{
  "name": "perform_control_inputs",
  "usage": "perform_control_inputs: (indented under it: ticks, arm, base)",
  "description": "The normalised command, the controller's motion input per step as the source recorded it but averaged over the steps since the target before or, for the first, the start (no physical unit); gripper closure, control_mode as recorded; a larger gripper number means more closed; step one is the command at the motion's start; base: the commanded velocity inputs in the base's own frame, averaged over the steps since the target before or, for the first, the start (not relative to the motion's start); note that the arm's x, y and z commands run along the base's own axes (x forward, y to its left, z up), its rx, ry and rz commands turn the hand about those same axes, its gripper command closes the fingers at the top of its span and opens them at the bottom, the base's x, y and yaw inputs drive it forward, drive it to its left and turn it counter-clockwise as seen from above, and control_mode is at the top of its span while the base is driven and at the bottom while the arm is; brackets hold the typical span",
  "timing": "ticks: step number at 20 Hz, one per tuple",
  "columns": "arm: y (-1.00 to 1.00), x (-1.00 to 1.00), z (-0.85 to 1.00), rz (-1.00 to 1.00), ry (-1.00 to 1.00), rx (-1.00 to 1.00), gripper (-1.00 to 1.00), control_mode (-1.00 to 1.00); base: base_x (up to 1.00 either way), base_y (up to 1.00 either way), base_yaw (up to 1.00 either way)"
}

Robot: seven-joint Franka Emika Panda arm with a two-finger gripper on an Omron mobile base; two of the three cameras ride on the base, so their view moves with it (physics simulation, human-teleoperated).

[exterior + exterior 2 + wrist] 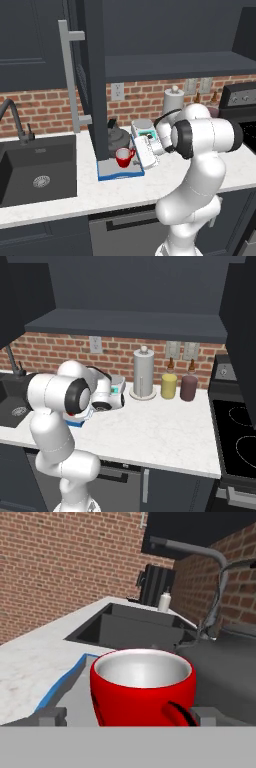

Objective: Pick the kettle from the counter and place it on the tray. Then pick the mug from the cabinet and place it on the tray. Then close the cabinet doors.

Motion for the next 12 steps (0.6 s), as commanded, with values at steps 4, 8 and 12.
perform_control_inputs:
  ticks: [4,8,12]
  arm:
    - [0.00,-0.03,0.00,-0.01,0.00,-0.02,-1.00,-1.00]
    - [0.00,-0.05,0.11,-0.02,0.00,-0.01,-1.00,-1.00]
    - [-0.10,-0.12,0.23,-0.06,0.00,0.00,-1.00,-1.00]
  base:
    - [0.00,0.00,0.00]
    - [0.00,0.00,0.00]
    - [0.00,0.00,0.00]
